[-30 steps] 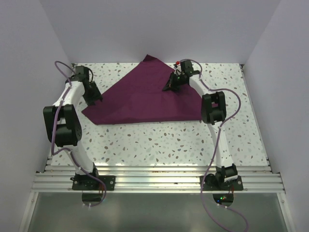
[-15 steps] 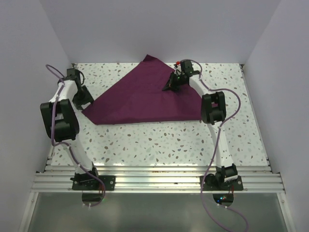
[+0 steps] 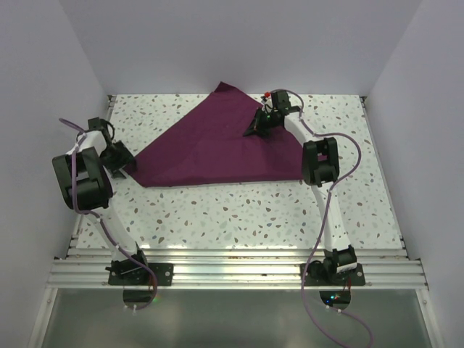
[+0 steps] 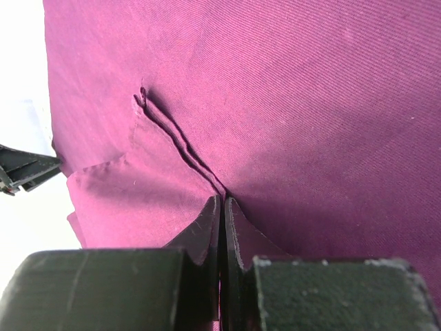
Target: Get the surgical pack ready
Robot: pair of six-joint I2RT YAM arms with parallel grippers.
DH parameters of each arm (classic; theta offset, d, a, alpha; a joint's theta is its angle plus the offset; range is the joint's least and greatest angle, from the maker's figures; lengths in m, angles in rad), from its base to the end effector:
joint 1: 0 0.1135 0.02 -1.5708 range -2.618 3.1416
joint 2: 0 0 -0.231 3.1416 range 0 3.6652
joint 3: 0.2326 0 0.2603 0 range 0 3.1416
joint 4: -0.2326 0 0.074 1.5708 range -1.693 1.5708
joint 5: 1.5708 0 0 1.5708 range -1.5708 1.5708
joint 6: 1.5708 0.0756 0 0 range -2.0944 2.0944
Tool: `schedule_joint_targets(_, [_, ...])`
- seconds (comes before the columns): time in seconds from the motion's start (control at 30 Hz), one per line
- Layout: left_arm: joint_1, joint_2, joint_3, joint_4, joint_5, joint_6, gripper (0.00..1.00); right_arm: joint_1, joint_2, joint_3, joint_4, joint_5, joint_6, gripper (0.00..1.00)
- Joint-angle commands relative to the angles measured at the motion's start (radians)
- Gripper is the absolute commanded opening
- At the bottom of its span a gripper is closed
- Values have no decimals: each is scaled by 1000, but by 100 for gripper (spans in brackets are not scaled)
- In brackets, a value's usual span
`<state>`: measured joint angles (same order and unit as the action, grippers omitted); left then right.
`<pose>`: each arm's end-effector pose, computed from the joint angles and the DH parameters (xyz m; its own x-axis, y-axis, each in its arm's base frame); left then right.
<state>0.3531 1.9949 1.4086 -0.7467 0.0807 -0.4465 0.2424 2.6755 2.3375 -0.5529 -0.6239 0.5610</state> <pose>0.3722 0.1307 0.0887 -0.6814 -0.7098 -0.1786 -0.6886 0.7044 -0.1724 0.5430 0.1798 0.0847 -0.9325 0.2142 -0.2906 -0.0652 0.6918 0.7192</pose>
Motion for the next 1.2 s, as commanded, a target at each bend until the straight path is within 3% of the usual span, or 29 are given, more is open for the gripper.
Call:
schedule_joint_targets(0.0, [-5, 12, -48, 73, 108, -49, 59, -9, 12, 39, 36, 24, -3, 0])
schedule_joint_targets(0.1, [-3, 22, -76, 98, 142, -67, 56, -9, 12, 37, 36, 24, -3, 0])
schedule_joint_targets(0.17, [-3, 30, -74, 107, 154, -69, 46, -6, 12, 37, 34, 24, -3, 0])
schedule_joint_targets(0.2, [-3, 31, -73, 110, 162, -67, 39, -8, 12, 39, 33, 24, -3, 0])
schedule_joint_targets(0.23, [-3, 27, -73, 121, 175, -67, 23, -6, 14, 39, 31, 27, -6, 0])
schedule_joint_targets(0.33, [-3, 9, -65, 132, 209, -63, 3, -5, 15, 39, 31, 29, -4, 0])
schedule_joint_targets(0.37, [-5, 2, -62, 130, 217, -58, 0, -2, 17, 40, 31, 29, -4, 0])
schedule_joint_targets(0.7, [-52, -269, -5, 119, 232, -92, 0, 15, 21, 42, 11, 53, -4, 0])
schedule_joint_targets(0.9, [-238, -294, 156, 73, 255, -135, 0, 15, 24, 39, 8, 59, 4, 0])
schedule_joint_targets(1.17, [-546, -211, 225, 141, 313, -239, 0, 17, 34, 33, 15, 56, 16, 0])
